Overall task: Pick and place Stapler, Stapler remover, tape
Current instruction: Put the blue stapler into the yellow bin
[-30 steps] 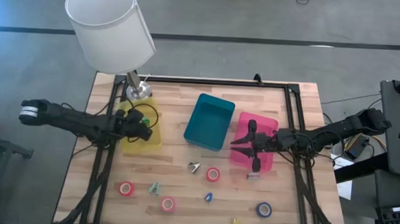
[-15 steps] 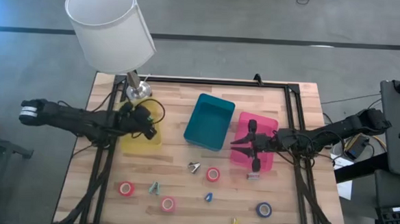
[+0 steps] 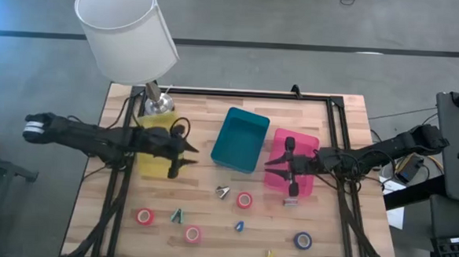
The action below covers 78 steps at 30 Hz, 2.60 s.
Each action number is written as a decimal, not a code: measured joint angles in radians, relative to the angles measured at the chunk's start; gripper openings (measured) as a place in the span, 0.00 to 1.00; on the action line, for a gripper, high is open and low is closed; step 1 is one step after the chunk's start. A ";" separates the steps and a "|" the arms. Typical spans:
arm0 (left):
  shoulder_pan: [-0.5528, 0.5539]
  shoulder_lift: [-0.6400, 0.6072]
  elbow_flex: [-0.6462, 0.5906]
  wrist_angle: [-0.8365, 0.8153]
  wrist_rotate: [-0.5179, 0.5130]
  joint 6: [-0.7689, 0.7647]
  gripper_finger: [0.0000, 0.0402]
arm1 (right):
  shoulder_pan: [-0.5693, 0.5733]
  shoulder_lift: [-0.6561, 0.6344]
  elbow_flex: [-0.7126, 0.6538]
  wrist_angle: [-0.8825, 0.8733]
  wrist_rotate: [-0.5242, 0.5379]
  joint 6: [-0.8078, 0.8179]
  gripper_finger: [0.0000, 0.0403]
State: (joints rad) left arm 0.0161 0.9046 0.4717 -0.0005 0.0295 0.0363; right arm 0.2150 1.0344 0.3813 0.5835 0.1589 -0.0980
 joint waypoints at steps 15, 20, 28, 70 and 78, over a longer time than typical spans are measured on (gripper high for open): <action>-0.007 0.142 -0.020 0.238 0.025 0.170 0.47 | -0.004 0.010 0.007 0.146 -0.002 0.037 0.32; -0.007 0.199 -0.021 0.304 0.025 0.171 0.47 | -0.003 0.102 0.063 0.124 -0.103 0.065 0.38; -0.007 0.246 -0.021 0.346 0.025 0.176 0.47 | 0.007 0.399 0.261 0.040 -0.396 0.161 0.39; -0.006 0.251 -0.021 0.338 0.022 0.178 0.47 | 0.174 0.992 0.914 -0.917 -0.312 -0.221 0.27; -0.006 0.251 -0.028 0.338 0.022 0.145 0.47 | 0.182 0.990 0.914 -0.920 -0.319 -0.251 0.24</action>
State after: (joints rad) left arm 0.0097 1.1561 0.4441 0.3371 0.0517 0.1809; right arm 0.3966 2.0243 1.2950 -0.3361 -0.1601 -0.3494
